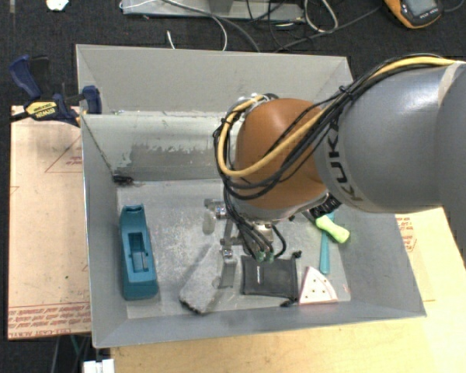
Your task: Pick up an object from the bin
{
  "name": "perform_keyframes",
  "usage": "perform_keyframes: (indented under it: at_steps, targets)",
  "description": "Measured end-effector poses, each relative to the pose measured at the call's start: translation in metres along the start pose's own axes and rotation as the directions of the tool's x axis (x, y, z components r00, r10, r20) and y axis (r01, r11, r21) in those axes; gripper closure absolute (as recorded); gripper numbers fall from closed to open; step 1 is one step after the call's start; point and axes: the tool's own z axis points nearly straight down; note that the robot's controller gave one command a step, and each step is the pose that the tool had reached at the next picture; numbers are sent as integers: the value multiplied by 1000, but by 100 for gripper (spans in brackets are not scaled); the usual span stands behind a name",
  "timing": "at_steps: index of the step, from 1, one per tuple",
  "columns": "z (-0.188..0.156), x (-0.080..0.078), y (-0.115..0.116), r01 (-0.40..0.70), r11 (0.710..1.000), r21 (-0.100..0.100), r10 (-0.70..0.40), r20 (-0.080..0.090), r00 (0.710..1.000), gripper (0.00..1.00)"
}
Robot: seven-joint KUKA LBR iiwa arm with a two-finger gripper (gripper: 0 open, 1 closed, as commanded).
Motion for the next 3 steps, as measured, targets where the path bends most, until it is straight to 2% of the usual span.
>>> perform_keyframes:
  at_steps: [1,2,3]
  targets:
    - [-4,-2,-1,-3,1000,-1,3,8,1000,0]
    - [24,-23,-58,-24,1000,-3,24,8,1000,0]
    - [70,-22,-82,169,986,-1,-169,11,986,0]
